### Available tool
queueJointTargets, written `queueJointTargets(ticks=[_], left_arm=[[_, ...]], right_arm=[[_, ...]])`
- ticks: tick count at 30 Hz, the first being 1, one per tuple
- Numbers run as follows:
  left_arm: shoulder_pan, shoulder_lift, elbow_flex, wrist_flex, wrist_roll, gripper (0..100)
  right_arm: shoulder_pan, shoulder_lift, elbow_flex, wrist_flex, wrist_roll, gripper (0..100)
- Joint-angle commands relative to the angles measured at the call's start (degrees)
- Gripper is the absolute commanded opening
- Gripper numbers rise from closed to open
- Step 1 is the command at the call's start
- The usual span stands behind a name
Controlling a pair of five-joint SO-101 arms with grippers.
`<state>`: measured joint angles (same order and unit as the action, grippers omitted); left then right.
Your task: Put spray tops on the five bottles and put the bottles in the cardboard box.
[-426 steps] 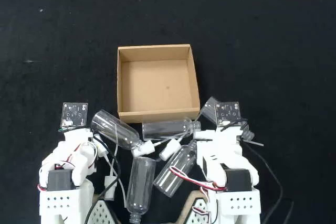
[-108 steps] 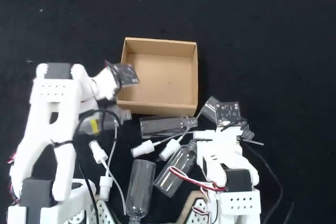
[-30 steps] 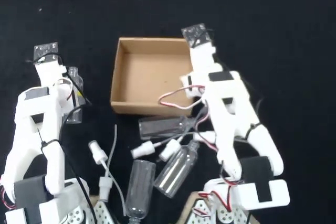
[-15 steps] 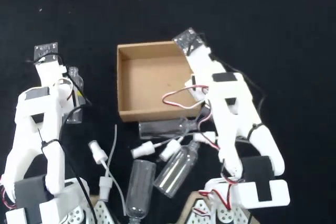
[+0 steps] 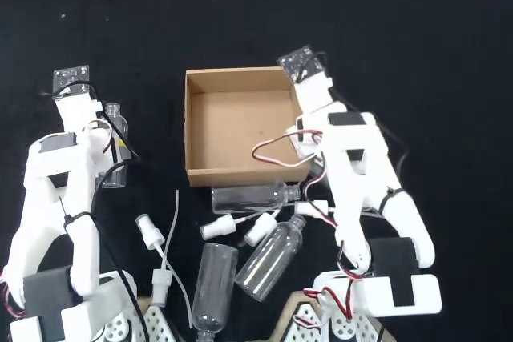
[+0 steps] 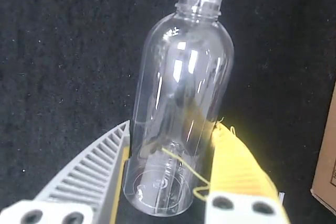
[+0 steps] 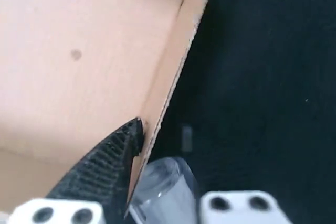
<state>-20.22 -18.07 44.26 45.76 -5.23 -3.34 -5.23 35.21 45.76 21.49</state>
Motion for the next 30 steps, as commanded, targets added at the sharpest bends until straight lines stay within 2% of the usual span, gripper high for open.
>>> queueJointTargets(ticks=[1, 6, 10, 13, 18, 24, 30], left_arm=[[0.75, -1.05, -0.75, -0.26, 0.09, 11], [0.22, -1.05, -1.36, 2.46, -0.62, 11], [-0.13, -0.35, -7.6, 14.59, -7.21, 11], [-3.56, -0.35, -12.97, 22.95, -10.11, 11], [-17.1, -0.26, -17.01, 31.12, -22.68, 11], [-36.44, -0.18, -16.22, 31.3, -37.01, 11], [-43.12, 4.92, -15.43, 29.1, -40.44, 11]], right_arm=[[-1.41, -1.19, -7.87, 7.38, -1.93, 18.7], [-1.67, -4.79, -14.37, 15.56, -3.96, 18.4], [-1.58, -14.55, -12.97, 18.46, -4.57, 18.4], [-1.58, -23.25, -8.92, 18.73, -4.48, 18.4], [-1.58, -33.98, -0.22, 18.37, -4.13, 18.4], [-6.95, -40.48, 9.98, 12.75, -4.66, 18.4], [-11.78, -40.75, 15.87, 9.49, -4.75, 18.4]])
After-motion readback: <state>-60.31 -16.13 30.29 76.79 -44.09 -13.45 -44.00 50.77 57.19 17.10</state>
